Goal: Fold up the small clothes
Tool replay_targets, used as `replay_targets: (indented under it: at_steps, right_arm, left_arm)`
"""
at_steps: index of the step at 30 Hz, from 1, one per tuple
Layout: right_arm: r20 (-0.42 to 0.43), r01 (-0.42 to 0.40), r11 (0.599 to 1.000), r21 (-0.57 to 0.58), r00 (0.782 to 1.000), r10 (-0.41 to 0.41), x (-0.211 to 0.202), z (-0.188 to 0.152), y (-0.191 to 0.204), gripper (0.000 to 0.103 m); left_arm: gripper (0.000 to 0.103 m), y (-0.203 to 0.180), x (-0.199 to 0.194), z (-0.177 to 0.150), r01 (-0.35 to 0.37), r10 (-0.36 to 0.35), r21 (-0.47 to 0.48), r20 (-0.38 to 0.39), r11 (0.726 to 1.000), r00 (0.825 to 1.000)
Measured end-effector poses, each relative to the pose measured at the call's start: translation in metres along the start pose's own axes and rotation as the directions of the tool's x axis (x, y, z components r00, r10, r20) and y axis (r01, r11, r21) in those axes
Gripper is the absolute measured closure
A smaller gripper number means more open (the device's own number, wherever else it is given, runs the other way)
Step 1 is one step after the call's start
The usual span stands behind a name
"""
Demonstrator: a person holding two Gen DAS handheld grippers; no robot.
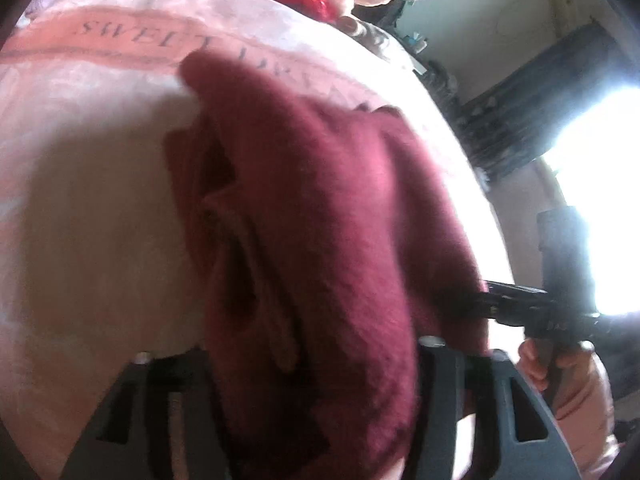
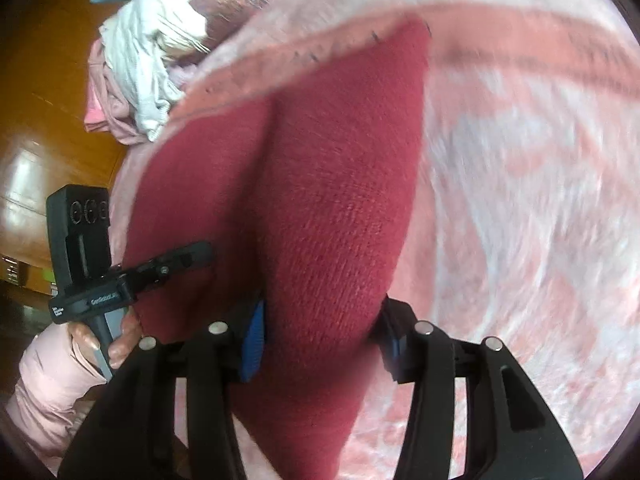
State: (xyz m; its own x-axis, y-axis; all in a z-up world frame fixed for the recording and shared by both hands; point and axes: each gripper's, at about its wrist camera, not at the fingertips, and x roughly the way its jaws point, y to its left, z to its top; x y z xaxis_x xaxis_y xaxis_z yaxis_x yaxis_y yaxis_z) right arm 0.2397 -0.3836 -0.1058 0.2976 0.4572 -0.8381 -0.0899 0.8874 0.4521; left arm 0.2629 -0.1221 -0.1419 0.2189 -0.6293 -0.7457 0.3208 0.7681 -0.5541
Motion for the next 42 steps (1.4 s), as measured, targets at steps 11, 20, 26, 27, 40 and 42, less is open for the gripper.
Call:
replay_targets:
  at_steps: [11,20,26,27,40,42]
  right_arm:
    - [-0.018,-0.068,0.998,0.020,0.998,0.068,-0.028,-0.037,-0.001,0.028]
    - [-0.075,-0.145,0.978,0.148,0.985,0.157,-0.017,-0.090,-0.023,0.070]
    - [-0.001,-0.152,0.985,0.080,0.988,0.152,-0.038,-0.096,-0.007,0.086]
    - [-0.004,-0.140,0.985,0.096,0.990,0.142,-0.036,-0.099,-0.011,0.086]
    - [-0.011,-0.032,0.996,0.078,0.999,0.033,-0.019,-0.116,-0.020,0.074]
    - [-0.008,0.030,0.999,0.042,1.000,-0.030,-0.026,-0.117,-0.005,0.045]
  left_arm:
    - [0.020,-0.008,-0.035,-0.013,-0.116,0.116,-0.012,0.039,0.993,0.992]
    - [0.019,-0.005,-0.049,-0.067,-0.294,0.294,-0.021,0.077,0.956,0.953]
    - [0.034,-0.013,-0.055,-0.064,-0.282,0.280,0.006,0.092,0.959,0.956]
    - [0.033,-0.012,-0.054,-0.064,-0.284,0.281,0.020,0.092,0.959,0.955]
    - [0.026,-0.008,-0.037,-0.078,-0.327,0.320,0.048,0.113,0.944,0.941]
    - [0.026,-0.005,-0.048,-0.083,-0.332,0.328,0.018,0.113,0.943,0.938]
